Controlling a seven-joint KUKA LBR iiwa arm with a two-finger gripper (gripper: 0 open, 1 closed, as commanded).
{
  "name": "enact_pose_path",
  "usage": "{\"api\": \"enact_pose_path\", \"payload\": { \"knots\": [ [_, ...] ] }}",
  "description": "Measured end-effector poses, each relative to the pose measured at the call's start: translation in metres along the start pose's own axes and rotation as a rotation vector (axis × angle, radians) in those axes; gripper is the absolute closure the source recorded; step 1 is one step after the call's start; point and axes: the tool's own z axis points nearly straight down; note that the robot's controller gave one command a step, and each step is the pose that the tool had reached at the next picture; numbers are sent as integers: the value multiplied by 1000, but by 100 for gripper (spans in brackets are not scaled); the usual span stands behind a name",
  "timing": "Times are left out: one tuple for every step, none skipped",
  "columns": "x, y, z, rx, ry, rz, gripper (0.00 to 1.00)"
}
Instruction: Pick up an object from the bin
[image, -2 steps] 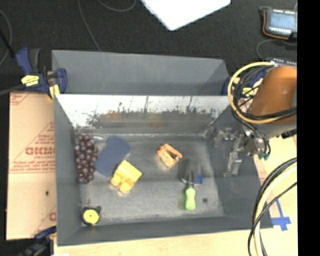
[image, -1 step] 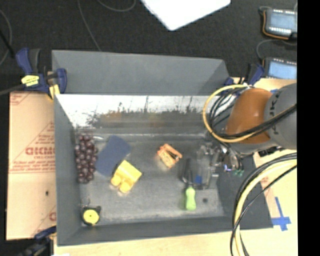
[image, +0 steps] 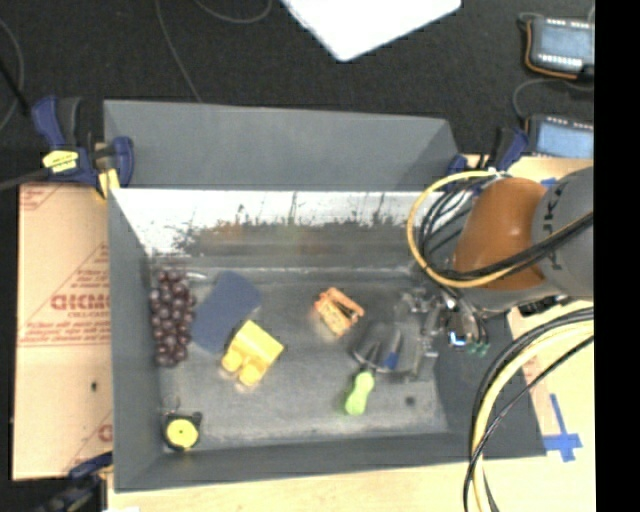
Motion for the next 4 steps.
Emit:
{"api": "enact_pose_path", "payload": {
  "knots": [
    [5,21,-15,0,-7,130,0],
    [9,31,9,1,-4,115,0],
    [16,69,14,1,-8,-21,100],
    [16,69,14,1,-8,-22,100]
  ]
}}
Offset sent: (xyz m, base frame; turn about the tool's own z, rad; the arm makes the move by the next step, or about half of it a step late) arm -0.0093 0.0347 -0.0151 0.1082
